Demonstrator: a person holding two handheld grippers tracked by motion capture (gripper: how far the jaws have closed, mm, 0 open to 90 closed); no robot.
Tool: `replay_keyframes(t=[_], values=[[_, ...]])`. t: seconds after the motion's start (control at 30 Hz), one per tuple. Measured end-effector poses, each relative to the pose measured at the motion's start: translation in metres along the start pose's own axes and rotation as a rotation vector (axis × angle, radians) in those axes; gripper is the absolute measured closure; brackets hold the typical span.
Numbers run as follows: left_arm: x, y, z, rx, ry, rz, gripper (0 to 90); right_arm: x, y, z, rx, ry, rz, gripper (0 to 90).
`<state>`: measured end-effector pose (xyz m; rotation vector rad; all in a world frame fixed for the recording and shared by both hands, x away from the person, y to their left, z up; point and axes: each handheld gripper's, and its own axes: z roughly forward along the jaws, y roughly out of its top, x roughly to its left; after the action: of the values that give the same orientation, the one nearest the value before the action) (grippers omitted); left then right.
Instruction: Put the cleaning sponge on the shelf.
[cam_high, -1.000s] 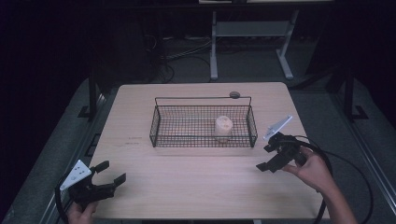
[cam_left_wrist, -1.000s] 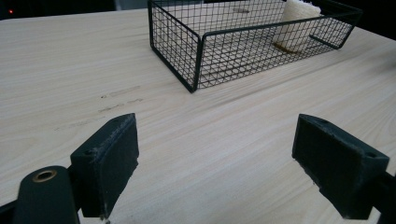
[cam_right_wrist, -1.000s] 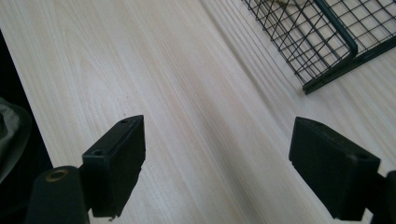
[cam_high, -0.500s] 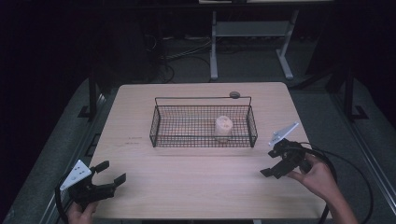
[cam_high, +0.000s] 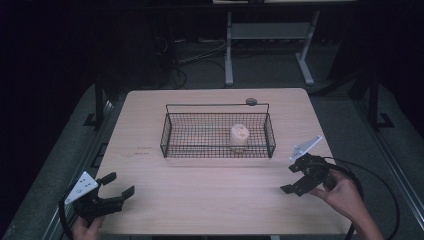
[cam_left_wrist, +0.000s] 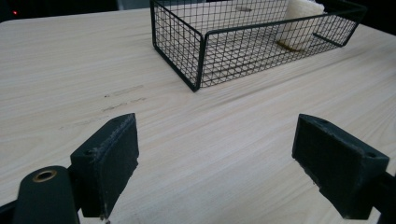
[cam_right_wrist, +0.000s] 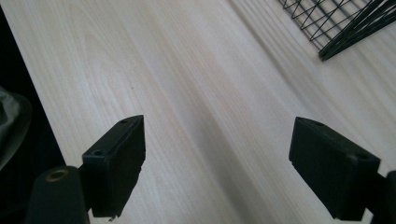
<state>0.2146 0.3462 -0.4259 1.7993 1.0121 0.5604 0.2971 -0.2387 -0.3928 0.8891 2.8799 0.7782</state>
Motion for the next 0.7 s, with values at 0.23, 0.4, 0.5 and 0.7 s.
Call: replay_keyframes(t=[0.23,0.4,0.5,0.7], values=[[0.001,-0.001,0.000,0.000,0.001,-0.003,13.8,0.005,-0.009,0.006,0.012,0.006,0.002,17.6],[0.000,0.000,0.000,0.003,-0.001,0.001,13.8,0.007,-0.012,0.007,0.007,0.011,0.002,17.6],[0.002,-0.001,0.000,0.004,-0.002,-0.005,13.8,0.009,-0.012,0.008,0.006,0.014,0.003,17.5],[0.002,-0.001,-0.001,0.000,0.005,-0.004,13.8,0.012,-0.011,0.009,0.000,0.013,-0.007,17.6]])
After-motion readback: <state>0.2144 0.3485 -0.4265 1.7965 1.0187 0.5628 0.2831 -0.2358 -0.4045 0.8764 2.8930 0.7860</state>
